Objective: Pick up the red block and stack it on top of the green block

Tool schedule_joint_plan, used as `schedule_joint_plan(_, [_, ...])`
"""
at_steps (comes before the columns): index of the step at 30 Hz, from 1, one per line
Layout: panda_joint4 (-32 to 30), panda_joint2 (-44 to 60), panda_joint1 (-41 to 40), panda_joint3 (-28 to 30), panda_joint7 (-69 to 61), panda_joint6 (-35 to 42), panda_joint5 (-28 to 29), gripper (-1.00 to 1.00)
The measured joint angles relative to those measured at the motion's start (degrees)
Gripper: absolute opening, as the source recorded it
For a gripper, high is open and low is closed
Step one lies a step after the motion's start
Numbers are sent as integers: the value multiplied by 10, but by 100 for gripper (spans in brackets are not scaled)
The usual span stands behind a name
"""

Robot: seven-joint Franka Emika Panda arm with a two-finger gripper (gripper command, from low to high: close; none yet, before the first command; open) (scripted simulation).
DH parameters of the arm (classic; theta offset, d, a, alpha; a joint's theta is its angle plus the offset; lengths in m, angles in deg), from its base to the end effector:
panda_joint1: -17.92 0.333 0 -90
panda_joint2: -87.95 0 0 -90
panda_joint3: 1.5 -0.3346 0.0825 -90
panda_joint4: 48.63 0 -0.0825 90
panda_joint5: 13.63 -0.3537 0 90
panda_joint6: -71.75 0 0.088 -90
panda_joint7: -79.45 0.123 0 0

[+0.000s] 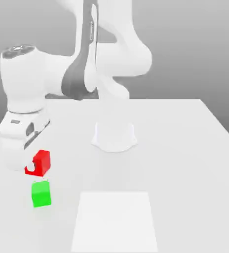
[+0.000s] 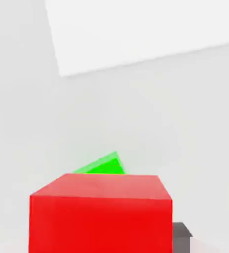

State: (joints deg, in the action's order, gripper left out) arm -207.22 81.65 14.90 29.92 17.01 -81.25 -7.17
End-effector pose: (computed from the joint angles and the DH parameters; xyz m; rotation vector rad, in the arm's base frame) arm 0.3101 -0.2042 0.2722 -3.0005 -0.9150 -0.0065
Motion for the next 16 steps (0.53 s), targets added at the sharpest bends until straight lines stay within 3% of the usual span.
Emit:
schedule_joint_plan(14, [4, 126, 7, -31, -134, -104, -184, -100])
schedule_joint_plan(15, [4, 136, 2, -39, -144, -113, -199, 100])
schedule_joint_plan(16, [4, 136, 2, -39, -144, -113, -199, 100])
